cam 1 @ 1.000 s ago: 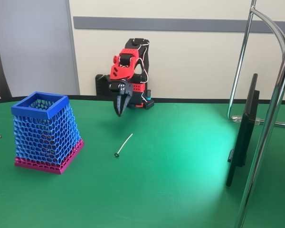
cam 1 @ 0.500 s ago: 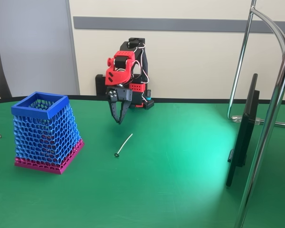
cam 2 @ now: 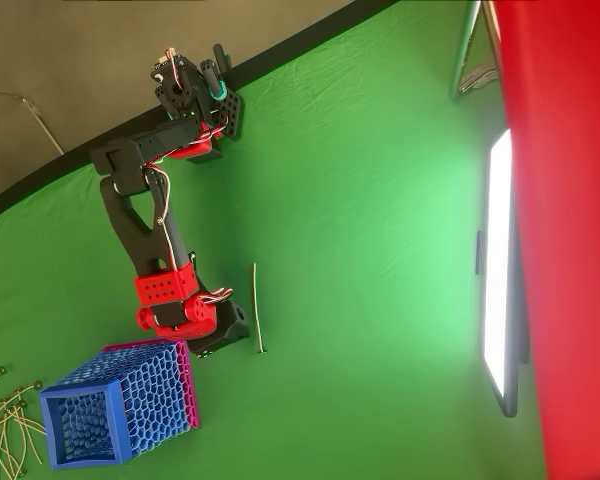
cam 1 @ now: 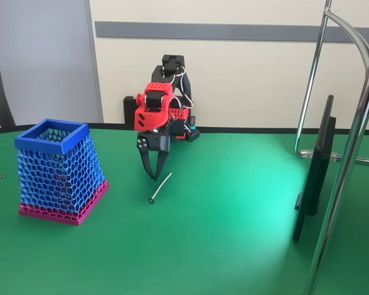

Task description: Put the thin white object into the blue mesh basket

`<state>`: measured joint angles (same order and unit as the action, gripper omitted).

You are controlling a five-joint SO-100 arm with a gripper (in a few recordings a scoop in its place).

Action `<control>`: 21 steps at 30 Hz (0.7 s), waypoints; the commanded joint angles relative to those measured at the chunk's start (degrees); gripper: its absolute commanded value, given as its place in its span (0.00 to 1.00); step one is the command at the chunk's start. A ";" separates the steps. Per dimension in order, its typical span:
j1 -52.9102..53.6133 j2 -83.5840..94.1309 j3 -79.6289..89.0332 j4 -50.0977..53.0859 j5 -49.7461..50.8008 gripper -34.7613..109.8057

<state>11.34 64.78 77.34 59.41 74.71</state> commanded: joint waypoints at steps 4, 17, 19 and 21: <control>-0.79 -0.88 -3.08 0.00 1.76 0.25; -0.35 -2.02 -2.99 -2.55 4.48 0.33; 0.18 -2.20 -2.55 -3.43 4.48 0.33; 0.35 -2.81 -2.20 -4.48 4.57 0.33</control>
<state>11.51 61.61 76.46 56.34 78.93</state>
